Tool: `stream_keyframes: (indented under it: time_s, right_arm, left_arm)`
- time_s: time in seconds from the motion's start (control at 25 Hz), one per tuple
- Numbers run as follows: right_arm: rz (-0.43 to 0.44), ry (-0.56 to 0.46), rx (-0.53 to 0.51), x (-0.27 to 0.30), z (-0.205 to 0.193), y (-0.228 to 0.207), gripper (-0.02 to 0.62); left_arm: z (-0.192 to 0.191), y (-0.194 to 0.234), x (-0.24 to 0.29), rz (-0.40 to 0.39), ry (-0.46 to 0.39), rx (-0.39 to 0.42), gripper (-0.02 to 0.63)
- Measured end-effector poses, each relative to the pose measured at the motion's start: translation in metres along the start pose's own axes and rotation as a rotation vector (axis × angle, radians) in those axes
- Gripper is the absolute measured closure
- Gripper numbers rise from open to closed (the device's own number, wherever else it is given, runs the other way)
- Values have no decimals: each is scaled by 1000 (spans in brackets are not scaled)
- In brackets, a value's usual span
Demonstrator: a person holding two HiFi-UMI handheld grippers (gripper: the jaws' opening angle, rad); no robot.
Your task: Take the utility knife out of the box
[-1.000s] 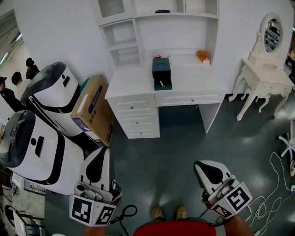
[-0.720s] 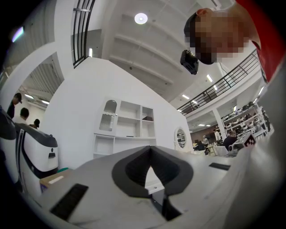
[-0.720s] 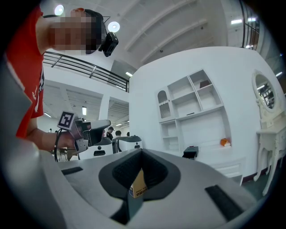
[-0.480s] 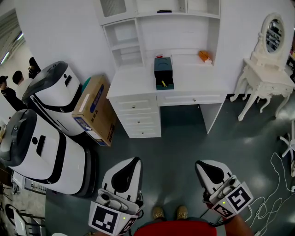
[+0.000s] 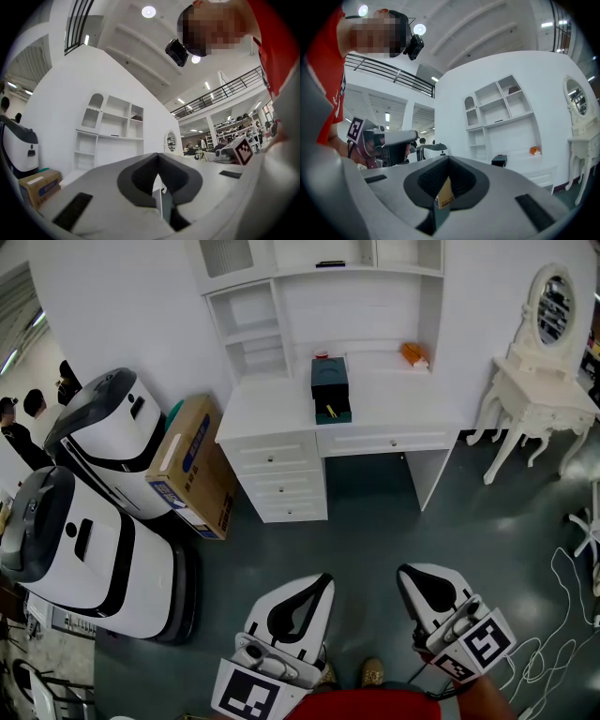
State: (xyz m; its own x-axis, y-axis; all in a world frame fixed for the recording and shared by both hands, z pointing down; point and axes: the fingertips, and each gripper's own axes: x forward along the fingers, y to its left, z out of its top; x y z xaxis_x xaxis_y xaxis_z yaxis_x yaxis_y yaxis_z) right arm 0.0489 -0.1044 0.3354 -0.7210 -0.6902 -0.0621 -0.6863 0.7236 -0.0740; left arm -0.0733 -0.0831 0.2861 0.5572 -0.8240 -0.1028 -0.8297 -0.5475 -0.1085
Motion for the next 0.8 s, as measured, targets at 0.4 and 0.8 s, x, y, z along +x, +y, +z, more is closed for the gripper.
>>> stream_keyframes:
  time_s: [0.4,0.8]
  right_arm:
    - [-1,-30,-63,12,27,-18,588]
    - [-27,-45,-62,8,37,-36,588]
  left_arm:
    - [-7,-9,3,-18,24,-16,575]
    - [-16,-21,7,-46,54,-28,575]
